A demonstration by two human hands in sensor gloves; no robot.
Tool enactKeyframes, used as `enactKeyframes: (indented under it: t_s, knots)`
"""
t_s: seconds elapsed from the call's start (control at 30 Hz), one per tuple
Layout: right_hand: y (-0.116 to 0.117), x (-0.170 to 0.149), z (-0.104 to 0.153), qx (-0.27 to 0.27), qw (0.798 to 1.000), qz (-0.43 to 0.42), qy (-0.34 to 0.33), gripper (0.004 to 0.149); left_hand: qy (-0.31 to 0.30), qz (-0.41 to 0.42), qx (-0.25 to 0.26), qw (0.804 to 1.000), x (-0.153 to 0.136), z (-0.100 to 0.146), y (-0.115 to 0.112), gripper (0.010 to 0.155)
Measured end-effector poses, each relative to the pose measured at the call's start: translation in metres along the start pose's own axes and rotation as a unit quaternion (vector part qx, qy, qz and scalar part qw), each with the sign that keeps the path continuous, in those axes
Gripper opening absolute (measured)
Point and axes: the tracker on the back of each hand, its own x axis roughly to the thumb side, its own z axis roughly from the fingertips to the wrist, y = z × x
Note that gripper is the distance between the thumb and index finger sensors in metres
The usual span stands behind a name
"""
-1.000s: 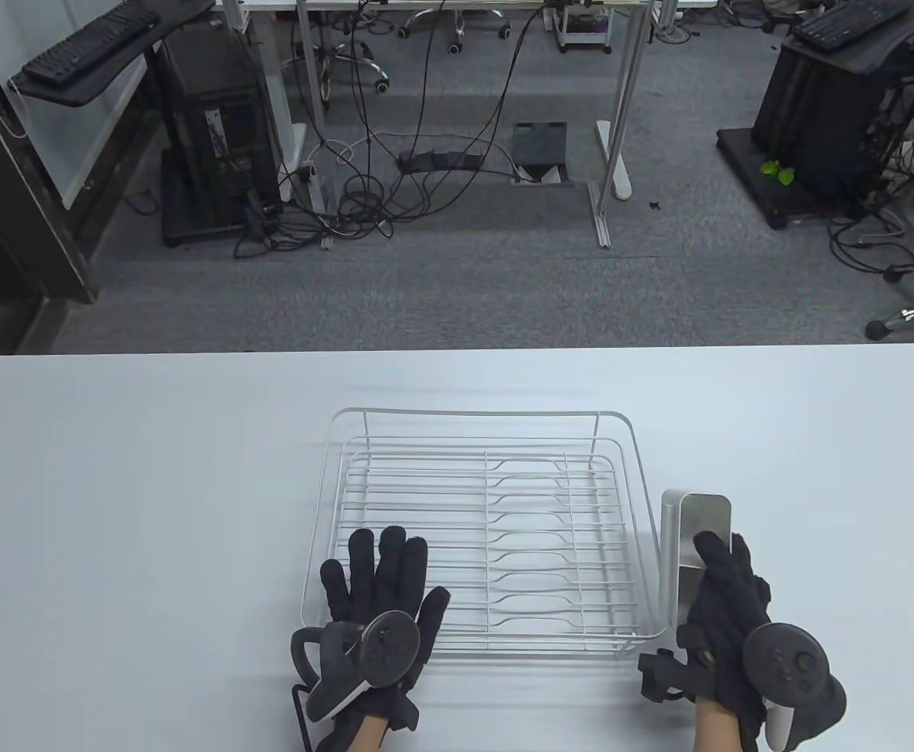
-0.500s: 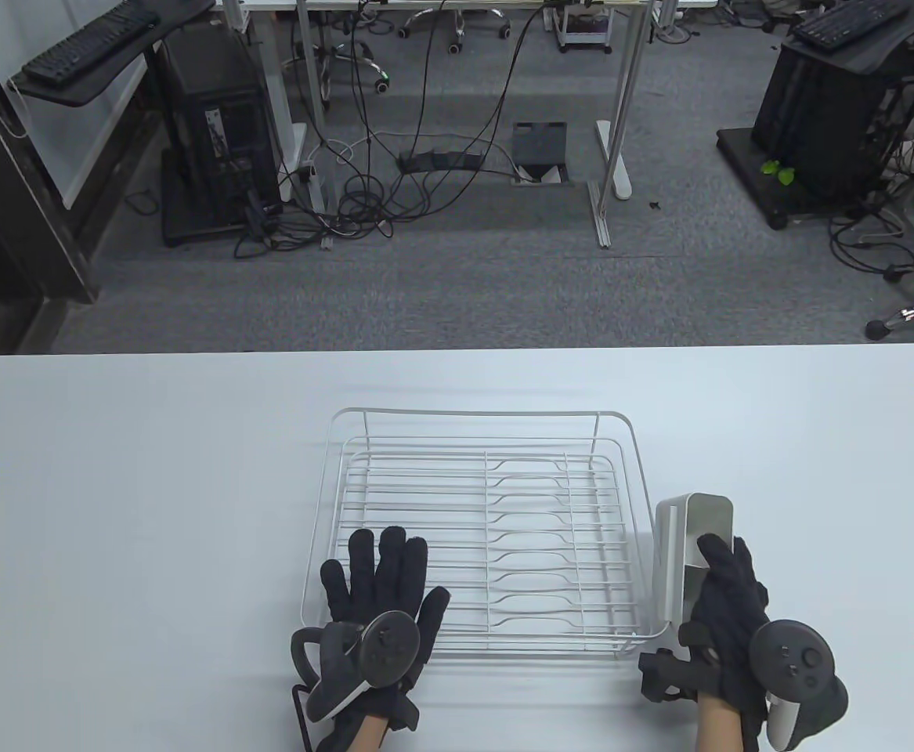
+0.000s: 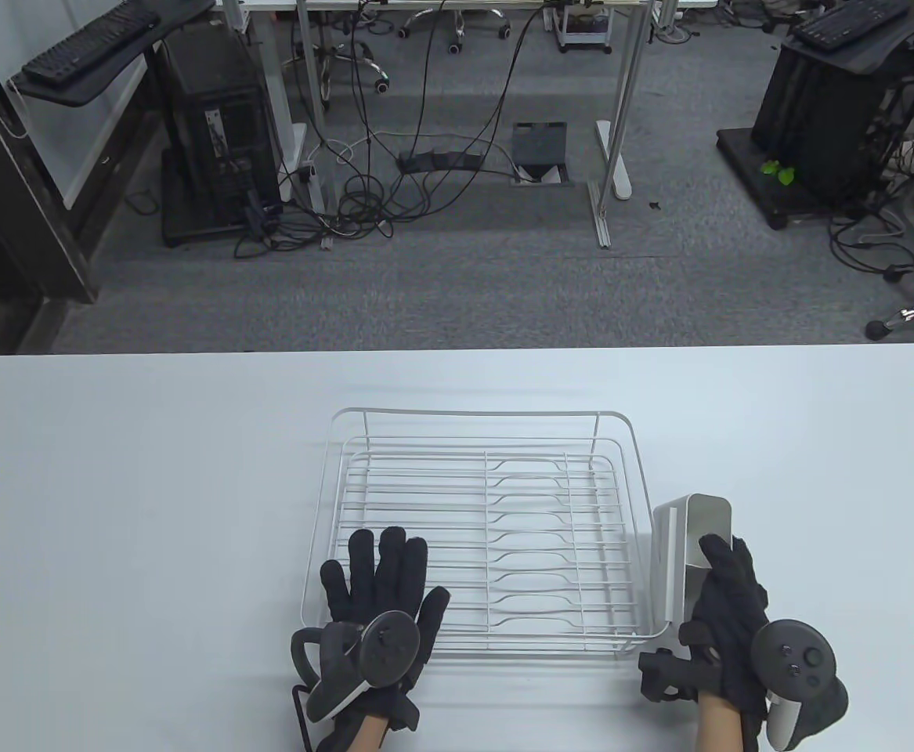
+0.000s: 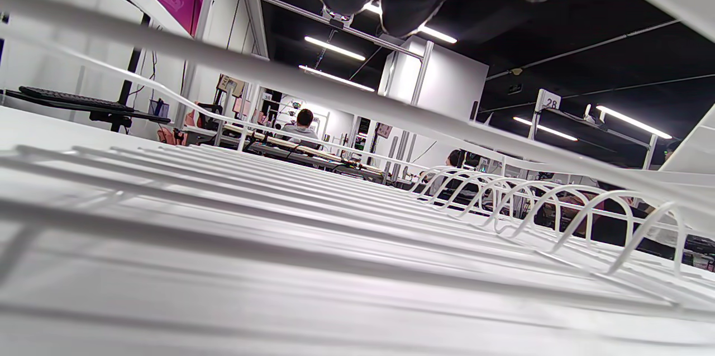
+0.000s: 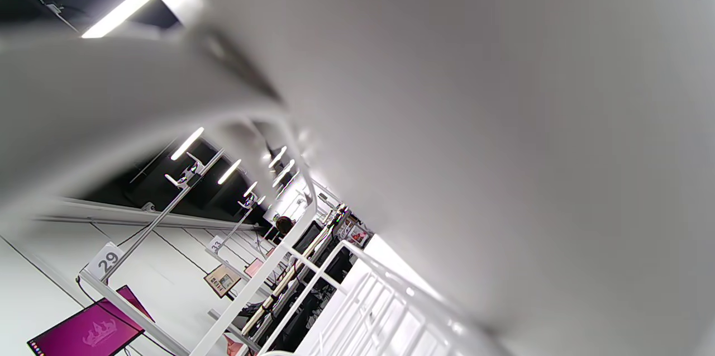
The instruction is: Hang the cutlery bin on dish rack (Opening facing upward)
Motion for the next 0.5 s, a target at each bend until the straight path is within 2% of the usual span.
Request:
enactKeyframes:
  t_s: [0.5]
  knots:
    - [0.0002, -0.0008, 0.0003, -0.005, 1.0, -0.002, 0.001, 0.038, 0.001, 0.001, 0.0, 1.0, 0.0001, 0.0002, -0.0002, 0.071]
